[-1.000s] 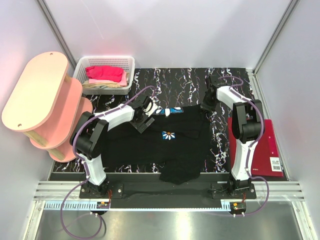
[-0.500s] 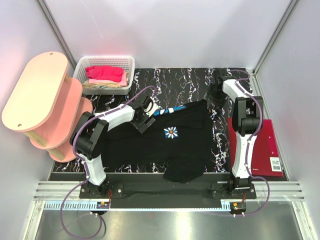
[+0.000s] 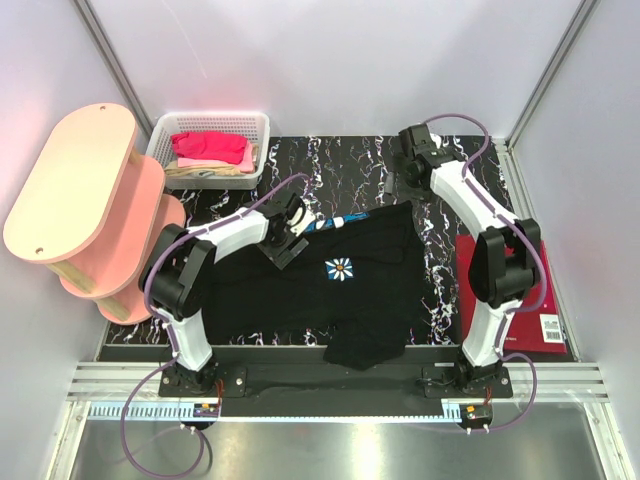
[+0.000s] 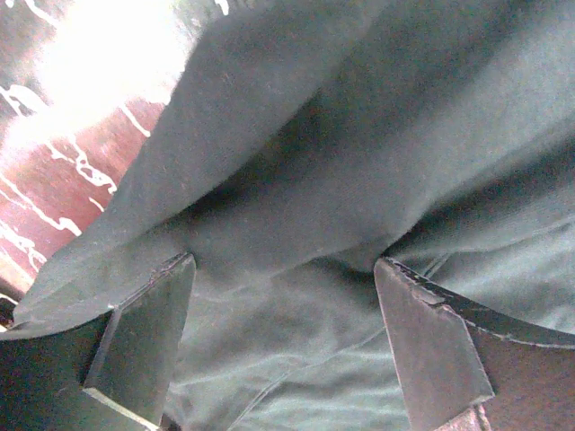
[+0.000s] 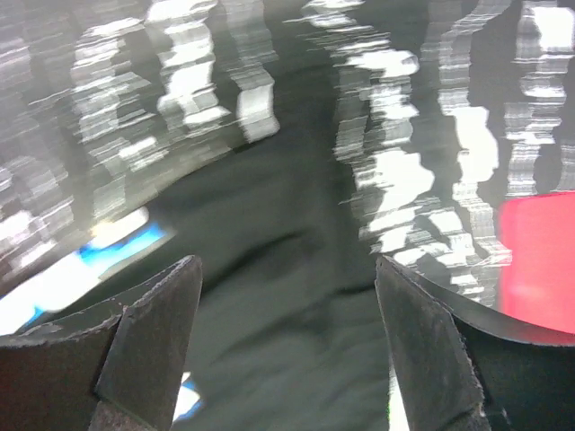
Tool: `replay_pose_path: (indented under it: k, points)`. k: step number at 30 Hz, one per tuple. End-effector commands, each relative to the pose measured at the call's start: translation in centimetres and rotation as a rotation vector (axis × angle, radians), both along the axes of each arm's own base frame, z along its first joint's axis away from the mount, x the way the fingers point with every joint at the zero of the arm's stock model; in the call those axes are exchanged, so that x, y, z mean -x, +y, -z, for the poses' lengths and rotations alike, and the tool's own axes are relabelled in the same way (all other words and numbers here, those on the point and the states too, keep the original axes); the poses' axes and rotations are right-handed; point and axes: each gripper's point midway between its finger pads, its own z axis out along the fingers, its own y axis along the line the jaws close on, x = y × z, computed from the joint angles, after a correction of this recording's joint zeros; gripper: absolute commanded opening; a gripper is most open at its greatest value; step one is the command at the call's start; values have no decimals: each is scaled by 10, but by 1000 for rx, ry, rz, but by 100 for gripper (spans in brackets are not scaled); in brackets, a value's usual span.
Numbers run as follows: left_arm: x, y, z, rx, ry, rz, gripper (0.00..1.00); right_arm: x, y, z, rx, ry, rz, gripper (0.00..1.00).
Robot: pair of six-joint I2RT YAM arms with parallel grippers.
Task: Fold and stack the t-shirts
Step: Fold the tshirt
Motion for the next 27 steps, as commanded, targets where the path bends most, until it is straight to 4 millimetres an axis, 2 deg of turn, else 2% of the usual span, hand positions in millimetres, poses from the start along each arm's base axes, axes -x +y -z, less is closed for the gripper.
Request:
replay_pose_path:
  k: [1, 4, 8, 9, 11, 12, 14, 16, 18, 20, 21, 25, 26, 27]
  points:
    - [-8, 2, -45, 21, -61, 14, 87, 10, 45, -17, -197, -2, -95, 86]
    - [-13, 2, -71, 76, -84, 8, 88, 14, 51, -4, -236, 20, -91, 85]
    - [-20, 10, -106, 166, -112, -37, 88, 21, 94, 23, -448, 111, -165, 80]
    - [-22, 12, -115, 183, -118, -45, 89, 22, 103, 39, -466, 152, -181, 78]
    - [-27, 25, -127, 215, -141, -81, 89, 18, 118, 44, -498, 170, -219, 75]
    - [-27, 32, -128, 215, -142, -95, 90, 18, 122, 55, -503, 194, -222, 74]
    - [-29, 53, -122, 202, -132, -141, 90, 16, 139, 51, -525, 192, -262, 70]
    - [-22, 74, -104, 183, -85, -186, 89, 18, 156, 49, -528, 189, -299, 69]
    - [-10, 87, -79, 160, -27, -209, 88, 21, 167, 52, -546, 204, -322, 67]
    - [-2, 100, -65, 127, -11, -224, 88, 22, 177, 52, -569, 214, -337, 67]
    - [6, 106, -50, 105, 6, -228, 88, 21, 181, 53, -577, 215, -342, 67]
    - [25, 122, -25, 73, 46, -248, 88, 14, 194, 52, -633, 216, -345, 67]
    - [28, 125, -22, 61, 47, -252, 88, 12, 196, 54, -639, 218, -346, 67]
    - [33, 127, -14, 53, 59, -255, 88, 9, 197, 65, -643, 237, -333, 67]
